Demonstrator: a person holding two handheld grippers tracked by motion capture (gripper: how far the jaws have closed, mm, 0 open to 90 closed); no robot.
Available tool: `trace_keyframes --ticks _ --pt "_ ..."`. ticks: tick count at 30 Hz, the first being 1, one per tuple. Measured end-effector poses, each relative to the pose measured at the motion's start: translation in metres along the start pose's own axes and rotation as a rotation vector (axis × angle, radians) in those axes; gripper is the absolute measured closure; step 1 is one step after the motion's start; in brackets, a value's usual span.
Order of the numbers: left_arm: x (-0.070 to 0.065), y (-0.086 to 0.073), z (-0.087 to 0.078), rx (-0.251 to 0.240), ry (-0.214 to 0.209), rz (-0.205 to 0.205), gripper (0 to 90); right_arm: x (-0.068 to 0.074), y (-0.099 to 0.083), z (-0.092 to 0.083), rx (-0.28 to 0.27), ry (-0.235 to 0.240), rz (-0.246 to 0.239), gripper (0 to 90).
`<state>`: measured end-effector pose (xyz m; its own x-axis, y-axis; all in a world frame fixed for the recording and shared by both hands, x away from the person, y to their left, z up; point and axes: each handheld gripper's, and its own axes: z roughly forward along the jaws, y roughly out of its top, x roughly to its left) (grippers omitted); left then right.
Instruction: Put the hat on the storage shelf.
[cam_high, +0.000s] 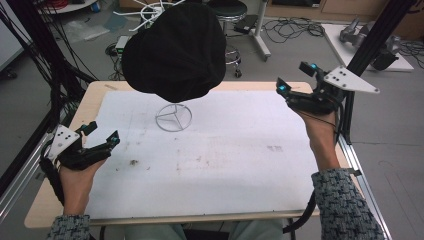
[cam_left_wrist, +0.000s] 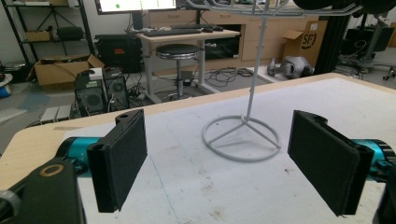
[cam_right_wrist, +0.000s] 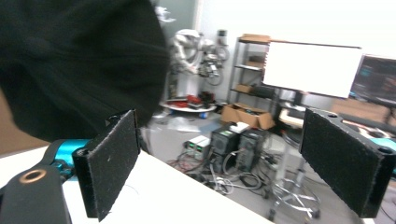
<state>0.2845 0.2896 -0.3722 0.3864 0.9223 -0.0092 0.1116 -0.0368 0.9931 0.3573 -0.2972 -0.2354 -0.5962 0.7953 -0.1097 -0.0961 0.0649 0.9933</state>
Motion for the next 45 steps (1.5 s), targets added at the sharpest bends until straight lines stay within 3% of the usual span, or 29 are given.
trace_keyframes --ticks 5,9,17,33,45 --pt "0.000 -0.001 0.000 0.001 0.000 0.001 20.0 -0.014 -0.024 -0.028 0.011 -0.091 0.074 10.9" --pt "0.001 -0.001 0.000 0.002 0.003 -0.003 19.9 -0.017 -0.046 -0.049 0.003 -0.133 0.107 11.0" --pt "-0.002 0.000 0.001 0.005 -0.003 0.007 19.8 -0.013 -0.079 -0.068 0.033 -0.184 0.136 11.0" --pt "0.000 -0.002 0.001 0.010 0.000 0.003 19.9 0.009 -0.138 -0.078 0.117 -0.166 0.179 11.0" --pt "0.000 -0.006 0.004 0.022 0.001 0.001 19.9 0.025 -0.167 -0.080 0.167 -0.124 0.203 11.0"
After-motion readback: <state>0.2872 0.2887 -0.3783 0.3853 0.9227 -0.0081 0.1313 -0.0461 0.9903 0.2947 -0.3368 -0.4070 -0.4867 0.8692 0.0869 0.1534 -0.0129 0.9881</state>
